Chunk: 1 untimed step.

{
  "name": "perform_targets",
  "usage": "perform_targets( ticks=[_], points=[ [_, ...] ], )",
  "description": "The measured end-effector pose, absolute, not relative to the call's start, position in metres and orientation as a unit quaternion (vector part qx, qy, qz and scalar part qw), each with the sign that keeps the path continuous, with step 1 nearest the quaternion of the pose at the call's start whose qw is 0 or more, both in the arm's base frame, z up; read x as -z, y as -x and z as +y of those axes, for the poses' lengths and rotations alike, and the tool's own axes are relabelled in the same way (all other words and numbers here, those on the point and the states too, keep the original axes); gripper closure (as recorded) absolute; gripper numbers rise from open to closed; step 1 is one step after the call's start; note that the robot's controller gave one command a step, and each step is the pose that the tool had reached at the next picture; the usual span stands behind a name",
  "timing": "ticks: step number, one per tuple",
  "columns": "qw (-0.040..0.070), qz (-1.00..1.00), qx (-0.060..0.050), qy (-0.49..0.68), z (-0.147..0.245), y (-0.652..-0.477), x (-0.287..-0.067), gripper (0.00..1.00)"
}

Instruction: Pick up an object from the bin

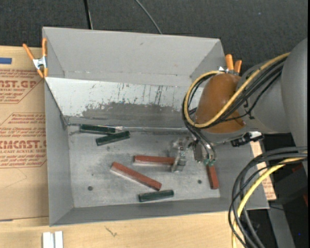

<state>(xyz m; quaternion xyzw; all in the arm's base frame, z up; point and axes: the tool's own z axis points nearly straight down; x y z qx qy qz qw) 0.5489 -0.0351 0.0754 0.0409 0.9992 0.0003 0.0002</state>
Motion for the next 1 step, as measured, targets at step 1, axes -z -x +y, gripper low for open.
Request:
perform_targets(
  ticks=[1],
  points=[
    [0.000,0.999,0.000,-0.041,-0.0352,-0.5489,-0.0754,1.00]
  ],
)
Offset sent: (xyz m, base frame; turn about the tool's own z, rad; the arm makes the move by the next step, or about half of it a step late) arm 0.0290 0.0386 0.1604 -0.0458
